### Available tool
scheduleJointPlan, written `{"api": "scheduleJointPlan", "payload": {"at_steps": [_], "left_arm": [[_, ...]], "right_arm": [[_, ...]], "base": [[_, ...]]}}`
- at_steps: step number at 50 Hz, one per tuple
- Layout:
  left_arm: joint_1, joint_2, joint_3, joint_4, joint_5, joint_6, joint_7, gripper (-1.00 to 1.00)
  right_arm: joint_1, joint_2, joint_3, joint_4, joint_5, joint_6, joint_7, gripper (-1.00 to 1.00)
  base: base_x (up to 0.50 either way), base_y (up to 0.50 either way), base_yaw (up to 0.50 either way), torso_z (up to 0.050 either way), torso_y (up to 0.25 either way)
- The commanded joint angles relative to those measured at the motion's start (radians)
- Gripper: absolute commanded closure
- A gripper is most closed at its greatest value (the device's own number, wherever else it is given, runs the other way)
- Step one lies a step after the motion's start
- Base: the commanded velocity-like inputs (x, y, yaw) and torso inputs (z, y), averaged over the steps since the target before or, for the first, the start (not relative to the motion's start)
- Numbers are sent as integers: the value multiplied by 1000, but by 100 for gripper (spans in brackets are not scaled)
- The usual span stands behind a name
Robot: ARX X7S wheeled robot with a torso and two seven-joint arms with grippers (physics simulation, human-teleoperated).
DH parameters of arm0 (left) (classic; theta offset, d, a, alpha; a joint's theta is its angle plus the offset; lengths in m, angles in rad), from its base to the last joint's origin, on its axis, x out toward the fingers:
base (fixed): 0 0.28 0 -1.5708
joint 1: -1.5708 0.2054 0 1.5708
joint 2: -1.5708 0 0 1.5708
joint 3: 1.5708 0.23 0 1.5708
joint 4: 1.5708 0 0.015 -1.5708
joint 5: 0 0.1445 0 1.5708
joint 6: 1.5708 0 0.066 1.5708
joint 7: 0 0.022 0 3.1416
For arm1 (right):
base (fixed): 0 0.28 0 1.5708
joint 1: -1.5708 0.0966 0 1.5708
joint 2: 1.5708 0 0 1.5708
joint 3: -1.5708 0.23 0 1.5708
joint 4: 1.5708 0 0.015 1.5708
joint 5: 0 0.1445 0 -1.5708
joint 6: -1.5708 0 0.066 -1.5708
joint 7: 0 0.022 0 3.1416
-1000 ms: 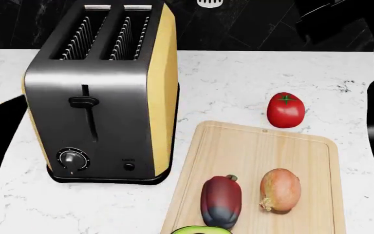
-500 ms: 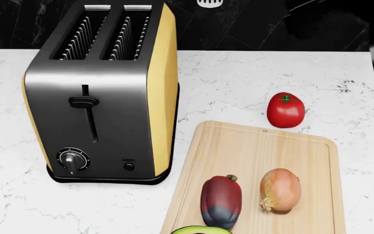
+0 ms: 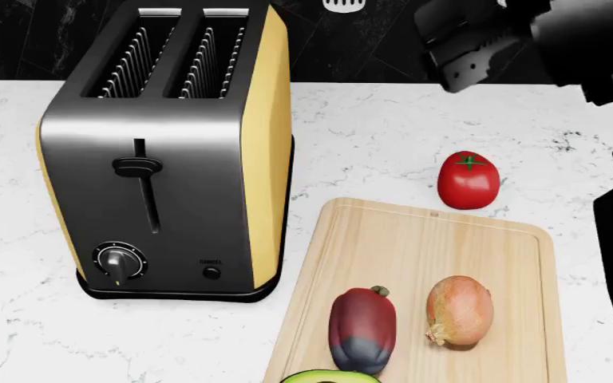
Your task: Place the avocado, onion, tomato and bell pepper on the cutting board.
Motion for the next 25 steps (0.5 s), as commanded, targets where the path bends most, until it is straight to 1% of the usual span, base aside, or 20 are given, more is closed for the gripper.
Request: {"api": "scheduleJointPlan", "payload": {"at_steps": [1, 3, 7, 13, 25], "left_arm": [[22, 4, -29, 9, 32, 7, 42, -100], [18, 5, -31, 8, 27, 1, 40, -100], [19, 4, -31, 10, 26, -2, 33, -100], [18, 9, -32, 7, 26, -10, 24, -100], [9, 19, -40, -8, 24, -26, 28, -100]], "right_arm": [[22, -69, -68, 127, -42, -84, -71, -100], [16, -79, -61, 165, -43, -118, -61, -100], [23, -122, -49, 334, -49, -228, -40, -100], [25, -173, -43, 486, -47, -327, -38, -100], [-26, -181, 7, 533, -15, -369, 15, -100]], "base": [[0, 0, 0, 0, 0], [0, 0, 0, 0, 0], [0, 0, 0, 0, 0], [0, 0, 0, 0, 0], [0, 0, 0, 0, 0]]}}
